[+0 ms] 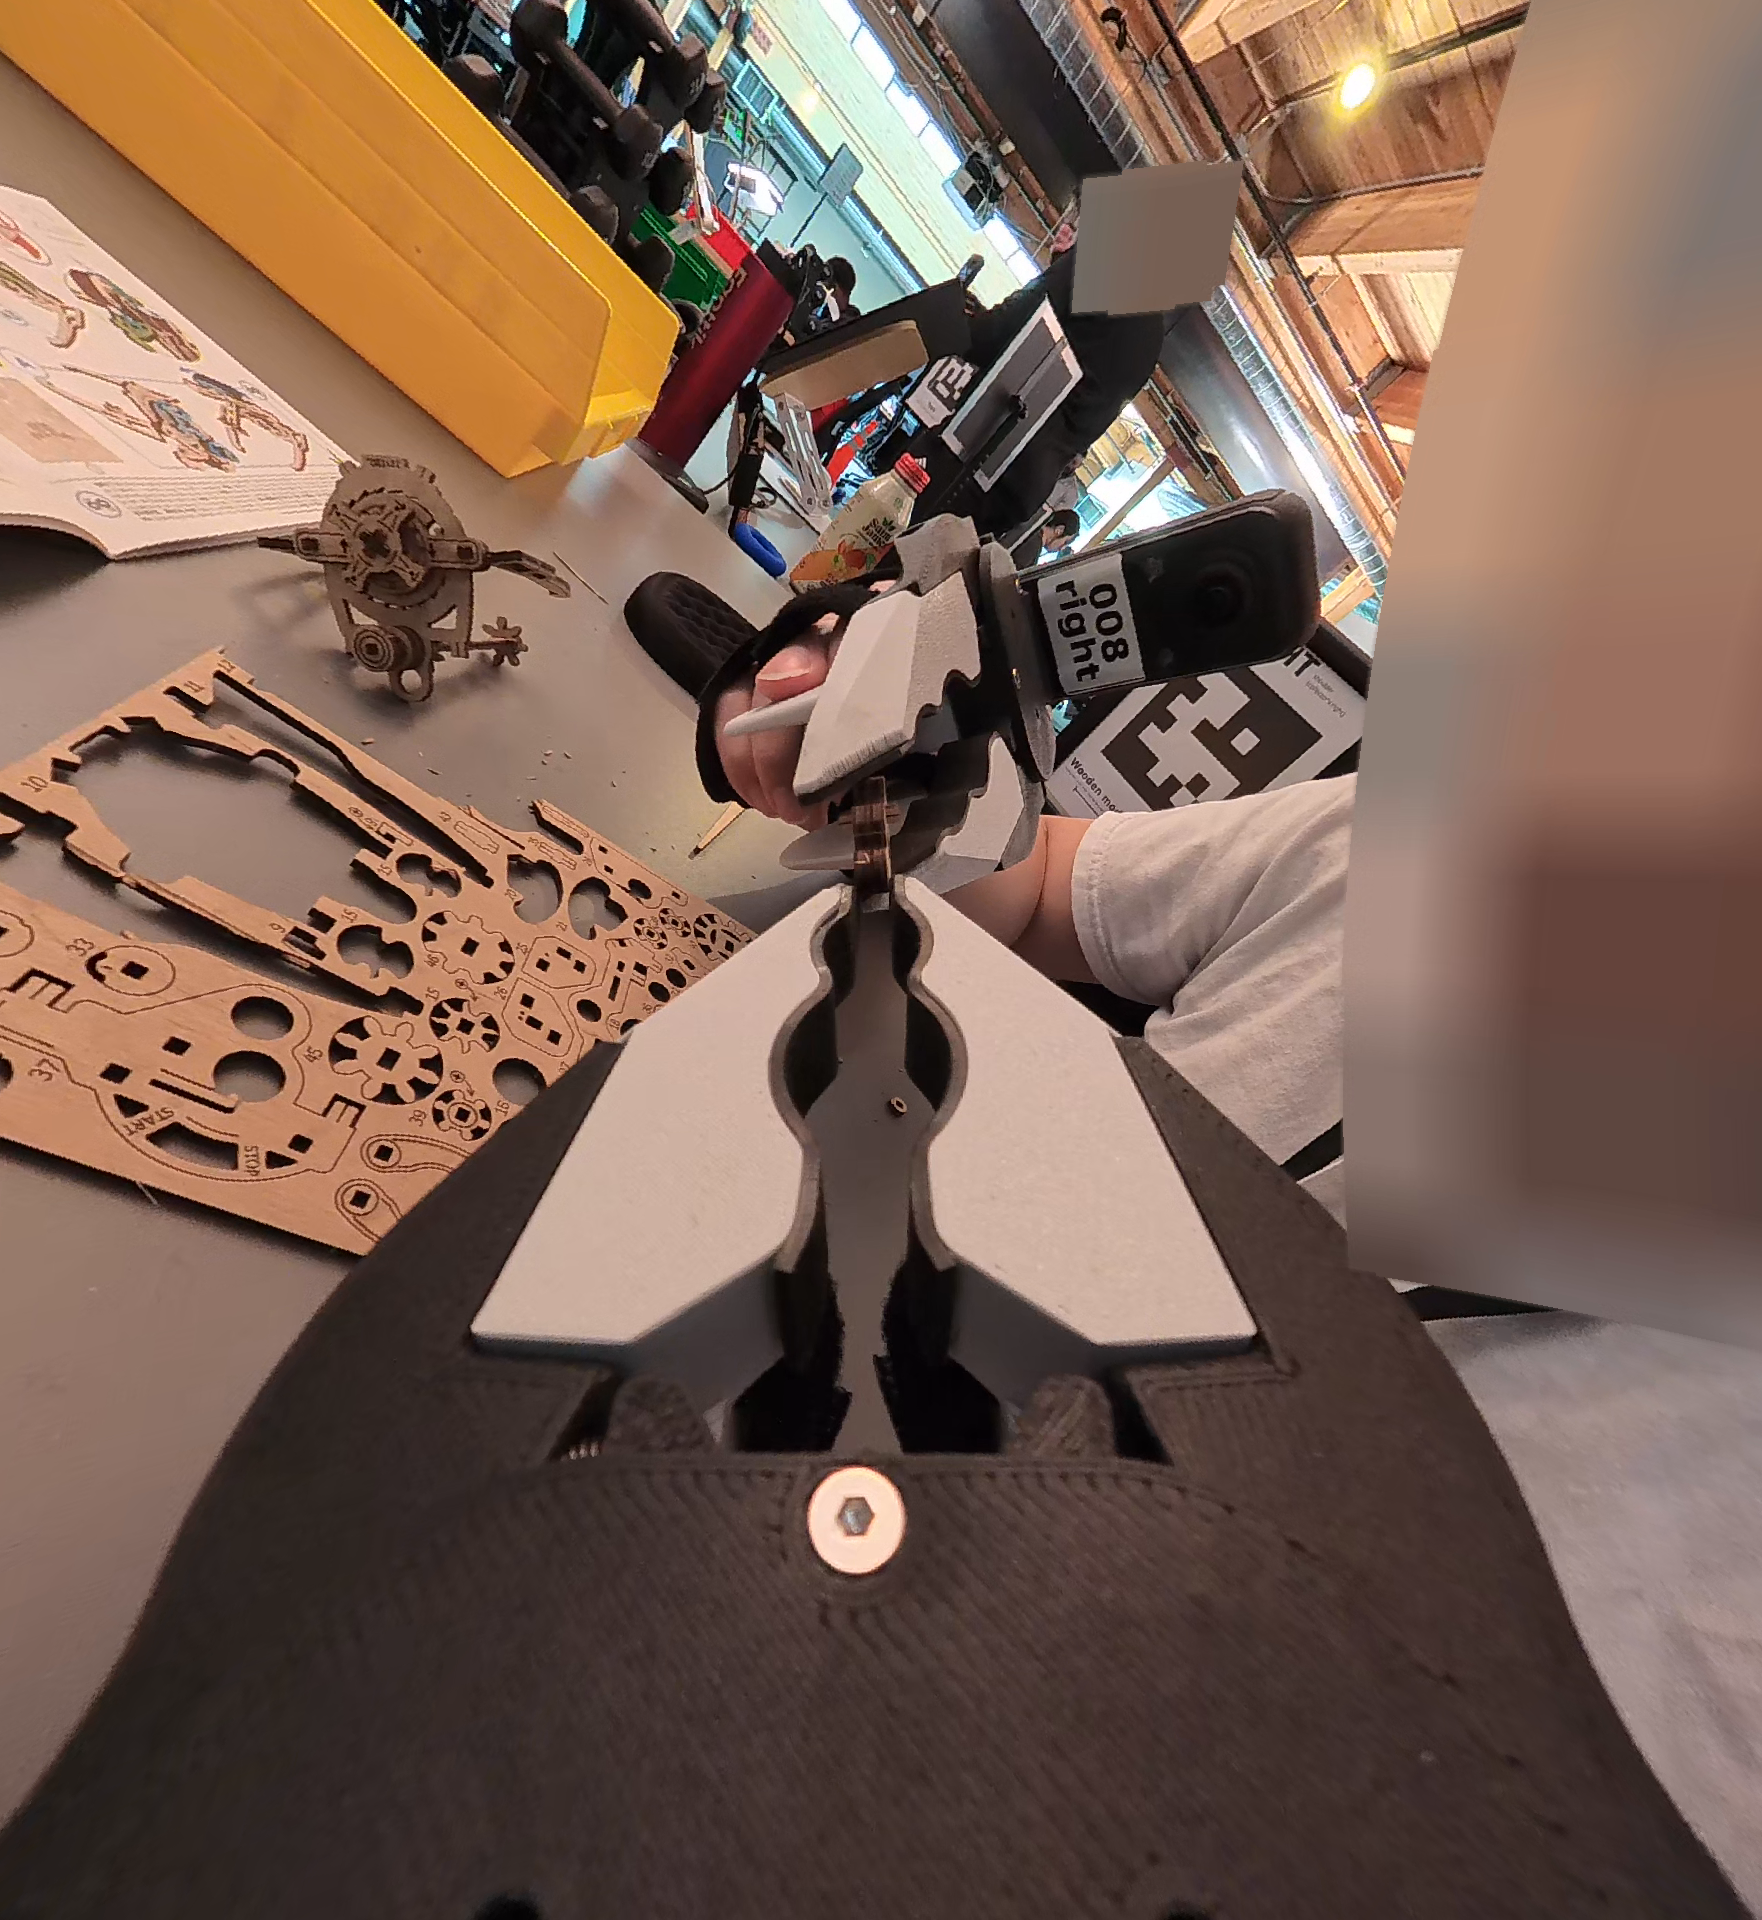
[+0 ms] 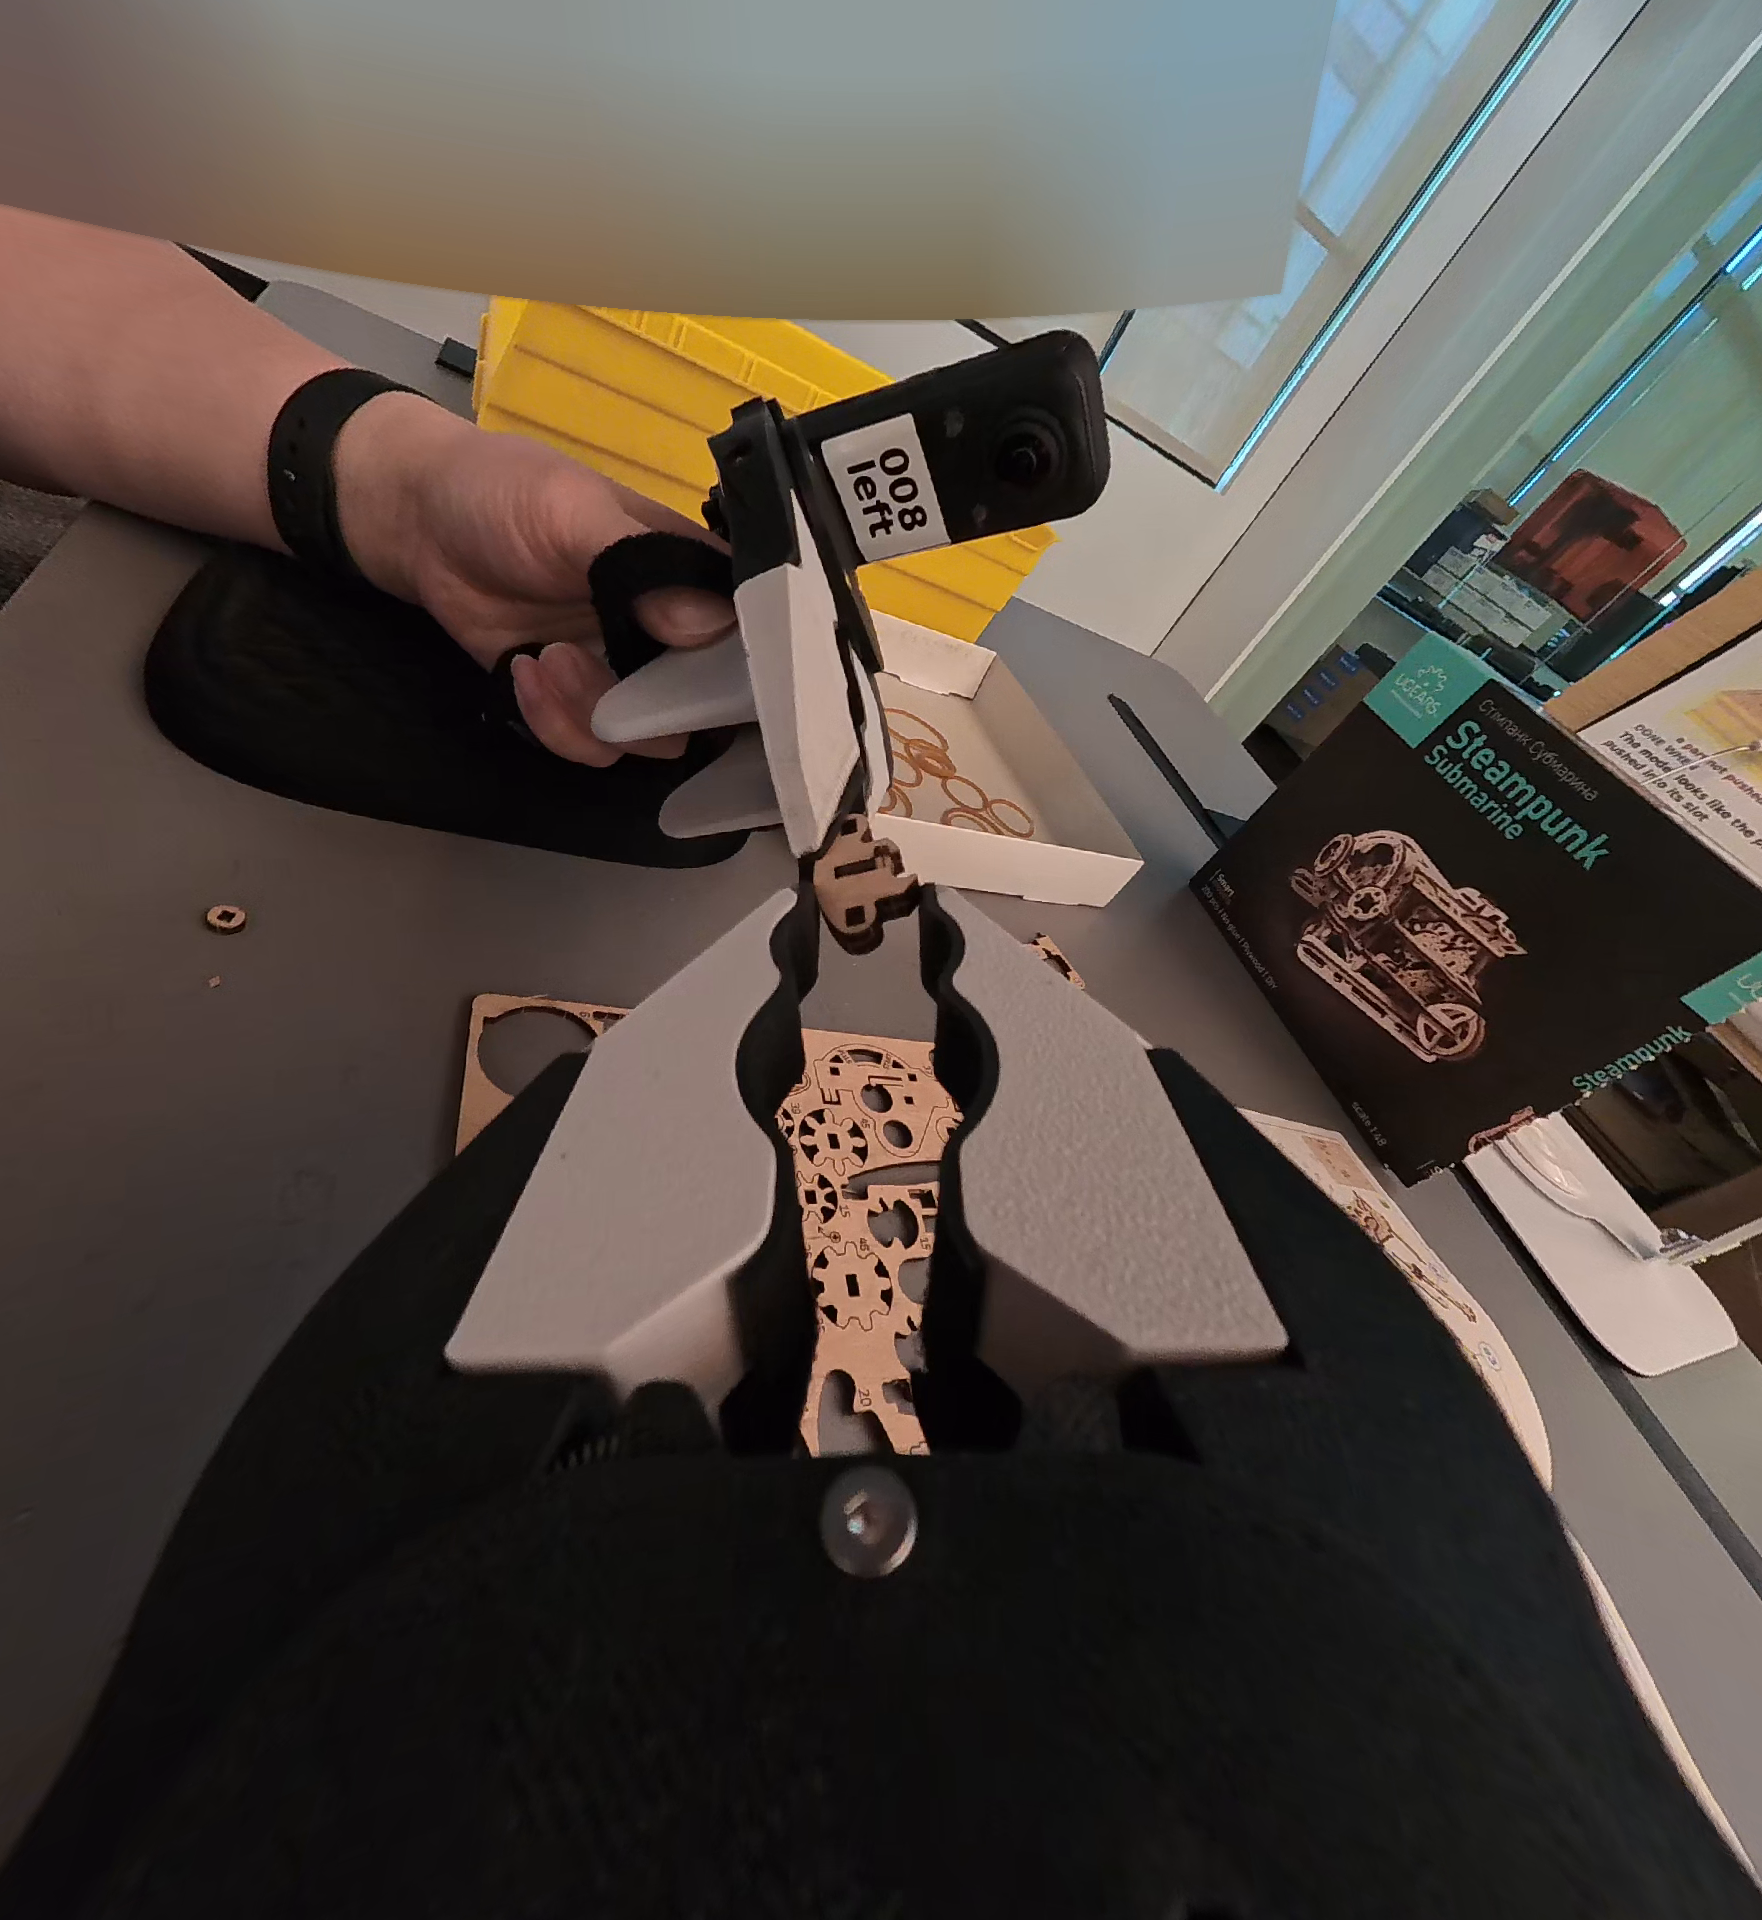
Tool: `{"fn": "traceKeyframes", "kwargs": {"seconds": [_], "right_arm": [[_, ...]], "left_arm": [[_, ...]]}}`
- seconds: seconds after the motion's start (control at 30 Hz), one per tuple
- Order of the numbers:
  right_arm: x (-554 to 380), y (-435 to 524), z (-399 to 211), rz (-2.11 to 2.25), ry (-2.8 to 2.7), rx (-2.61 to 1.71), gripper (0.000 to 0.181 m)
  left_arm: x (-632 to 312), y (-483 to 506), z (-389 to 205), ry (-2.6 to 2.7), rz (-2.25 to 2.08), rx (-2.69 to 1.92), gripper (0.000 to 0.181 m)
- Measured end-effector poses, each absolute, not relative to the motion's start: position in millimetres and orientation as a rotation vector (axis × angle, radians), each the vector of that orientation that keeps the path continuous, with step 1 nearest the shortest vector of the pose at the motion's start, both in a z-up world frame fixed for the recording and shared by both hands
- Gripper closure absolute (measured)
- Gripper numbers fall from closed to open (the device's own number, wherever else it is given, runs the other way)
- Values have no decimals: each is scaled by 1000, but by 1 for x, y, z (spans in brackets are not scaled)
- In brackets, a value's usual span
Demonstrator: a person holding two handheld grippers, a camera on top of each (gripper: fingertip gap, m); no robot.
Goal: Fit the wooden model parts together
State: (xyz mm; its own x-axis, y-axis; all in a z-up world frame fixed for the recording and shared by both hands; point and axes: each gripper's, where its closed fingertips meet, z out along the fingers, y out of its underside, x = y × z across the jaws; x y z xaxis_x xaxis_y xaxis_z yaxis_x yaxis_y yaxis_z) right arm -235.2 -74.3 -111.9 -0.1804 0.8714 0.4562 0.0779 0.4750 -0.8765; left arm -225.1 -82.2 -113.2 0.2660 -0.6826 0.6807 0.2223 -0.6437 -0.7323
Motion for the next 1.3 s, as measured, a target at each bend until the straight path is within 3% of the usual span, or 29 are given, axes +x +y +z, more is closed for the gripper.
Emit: {"fn": "traceKeyframes", "kwargs": {"seconds": [0.77, 0.93, 1.0, 1.3], "right_arm": [[-192, -57, -74, 1086, -1516, -998, 156], [-135, -111, -125, 1233, -1650, -1212, 158], [-119, -134, -147, 1226, -1729, -1269, 166], [-115, -150, -212, 881, -1940, -1485, 167]], "left_arm": [[-237, -79, -99, 383, -1468, -1699, 177], [-239, -78, -99, 396, -1434, -1705, 177], [-237, -79, -100, 400, -1439, -1708, 177], [-235, -78, -104, 424, -1385, -1728, 177]]}}
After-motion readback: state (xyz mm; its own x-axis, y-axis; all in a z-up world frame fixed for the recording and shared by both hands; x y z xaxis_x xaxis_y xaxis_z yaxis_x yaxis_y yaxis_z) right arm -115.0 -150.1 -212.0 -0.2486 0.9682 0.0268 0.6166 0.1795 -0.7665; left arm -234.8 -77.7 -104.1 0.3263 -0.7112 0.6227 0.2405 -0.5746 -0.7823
